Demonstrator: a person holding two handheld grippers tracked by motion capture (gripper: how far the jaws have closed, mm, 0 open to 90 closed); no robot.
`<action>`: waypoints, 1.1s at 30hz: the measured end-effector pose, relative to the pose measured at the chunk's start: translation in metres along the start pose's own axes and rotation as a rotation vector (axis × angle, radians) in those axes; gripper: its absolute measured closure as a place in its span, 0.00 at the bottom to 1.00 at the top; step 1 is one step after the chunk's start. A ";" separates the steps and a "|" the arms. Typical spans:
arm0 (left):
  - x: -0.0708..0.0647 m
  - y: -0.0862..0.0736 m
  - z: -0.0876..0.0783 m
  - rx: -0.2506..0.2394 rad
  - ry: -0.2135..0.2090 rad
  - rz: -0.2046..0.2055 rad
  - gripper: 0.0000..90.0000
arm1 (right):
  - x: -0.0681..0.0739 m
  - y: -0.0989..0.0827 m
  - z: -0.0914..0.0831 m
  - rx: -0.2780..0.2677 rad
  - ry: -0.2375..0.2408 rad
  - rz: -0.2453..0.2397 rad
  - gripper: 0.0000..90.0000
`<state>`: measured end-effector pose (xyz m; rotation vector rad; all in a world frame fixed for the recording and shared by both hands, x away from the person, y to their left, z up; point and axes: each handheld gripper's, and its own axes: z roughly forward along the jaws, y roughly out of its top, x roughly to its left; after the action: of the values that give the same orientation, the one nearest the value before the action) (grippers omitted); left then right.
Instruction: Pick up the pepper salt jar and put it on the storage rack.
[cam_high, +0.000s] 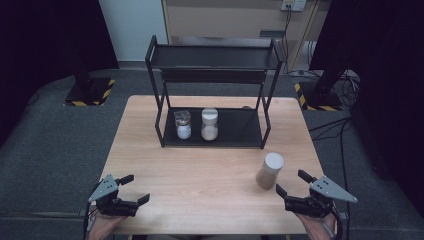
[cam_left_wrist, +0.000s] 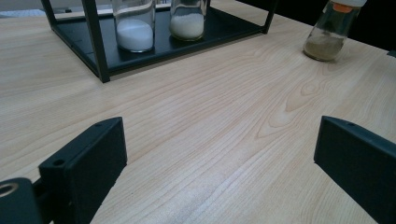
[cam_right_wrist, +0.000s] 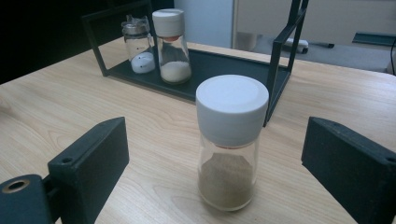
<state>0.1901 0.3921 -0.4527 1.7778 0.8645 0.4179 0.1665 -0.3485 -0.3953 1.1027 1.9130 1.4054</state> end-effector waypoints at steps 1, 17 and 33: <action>0.000 0.000 0.000 -0.002 0.000 -0.002 0.02 | -0.001 0.005 0.003 0.006 -0.004 -0.008 0.08; 0.000 0.000 0.000 -0.002 0.000 -0.004 0.02 | -0.013 0.026 0.024 0.041 0.017 0.012 0.08; 0.001 0.000 0.000 -0.001 -0.006 0.002 0.02 | -0.015 0.032 0.052 0.098 0.026 0.015 0.09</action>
<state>0.1910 0.3926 -0.4531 1.7785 0.8587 0.4136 0.2258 -0.3301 -0.3835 1.1519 2.0145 1.3523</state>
